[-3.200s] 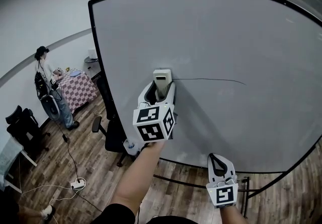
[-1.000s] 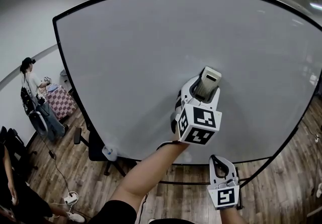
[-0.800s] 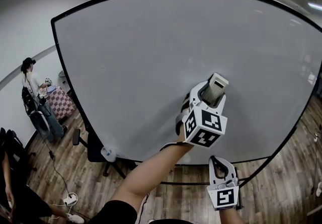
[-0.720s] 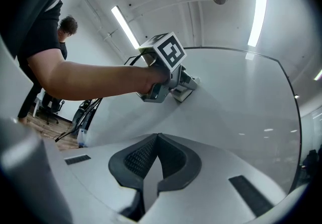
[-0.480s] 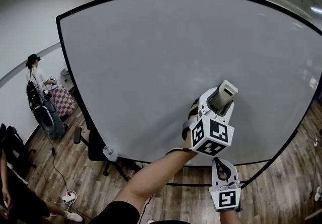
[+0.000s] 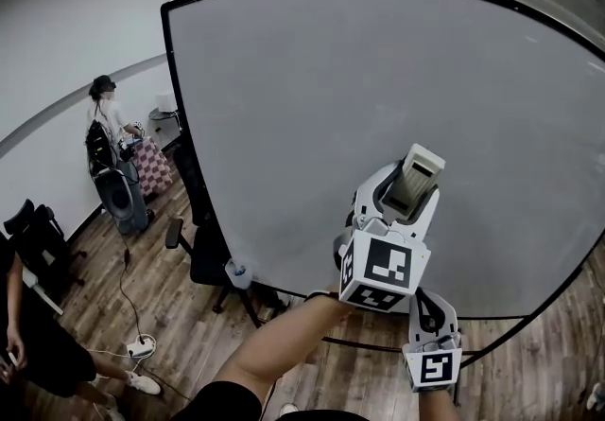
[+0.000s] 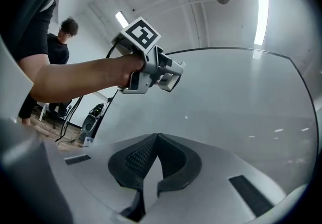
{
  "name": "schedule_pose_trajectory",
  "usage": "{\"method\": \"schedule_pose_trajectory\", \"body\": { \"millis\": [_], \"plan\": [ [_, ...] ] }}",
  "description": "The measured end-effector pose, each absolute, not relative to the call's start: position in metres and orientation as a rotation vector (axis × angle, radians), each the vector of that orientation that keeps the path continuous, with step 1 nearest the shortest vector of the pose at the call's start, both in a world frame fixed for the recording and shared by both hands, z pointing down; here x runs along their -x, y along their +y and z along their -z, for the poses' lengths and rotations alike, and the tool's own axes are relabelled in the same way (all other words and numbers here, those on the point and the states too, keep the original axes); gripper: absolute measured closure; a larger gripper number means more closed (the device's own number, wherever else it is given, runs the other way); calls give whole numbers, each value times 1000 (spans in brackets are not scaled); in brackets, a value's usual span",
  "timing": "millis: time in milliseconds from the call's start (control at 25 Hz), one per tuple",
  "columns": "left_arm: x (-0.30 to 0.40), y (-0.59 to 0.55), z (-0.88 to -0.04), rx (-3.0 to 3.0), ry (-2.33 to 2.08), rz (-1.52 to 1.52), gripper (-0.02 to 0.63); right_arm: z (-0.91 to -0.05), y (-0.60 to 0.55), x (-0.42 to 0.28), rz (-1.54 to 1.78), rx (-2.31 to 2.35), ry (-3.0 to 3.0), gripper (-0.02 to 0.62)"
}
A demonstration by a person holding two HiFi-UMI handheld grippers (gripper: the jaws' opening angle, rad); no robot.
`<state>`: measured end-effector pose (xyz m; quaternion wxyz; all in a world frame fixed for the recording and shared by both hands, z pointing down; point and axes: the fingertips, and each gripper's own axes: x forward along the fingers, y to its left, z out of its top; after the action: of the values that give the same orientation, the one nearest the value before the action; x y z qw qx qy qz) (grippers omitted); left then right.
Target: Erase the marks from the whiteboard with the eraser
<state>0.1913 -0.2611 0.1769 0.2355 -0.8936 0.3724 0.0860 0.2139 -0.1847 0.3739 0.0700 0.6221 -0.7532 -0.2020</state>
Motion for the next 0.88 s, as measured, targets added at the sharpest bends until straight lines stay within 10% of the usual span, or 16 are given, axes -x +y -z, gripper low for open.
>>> {"method": "schedule_pose_trajectory", "body": {
  "millis": [880],
  "plan": [
    [29, -332, -228, 2418, 1524, -325, 342, -305, -269, -106, 769, -1711, -2510, 577]
  ]
}}
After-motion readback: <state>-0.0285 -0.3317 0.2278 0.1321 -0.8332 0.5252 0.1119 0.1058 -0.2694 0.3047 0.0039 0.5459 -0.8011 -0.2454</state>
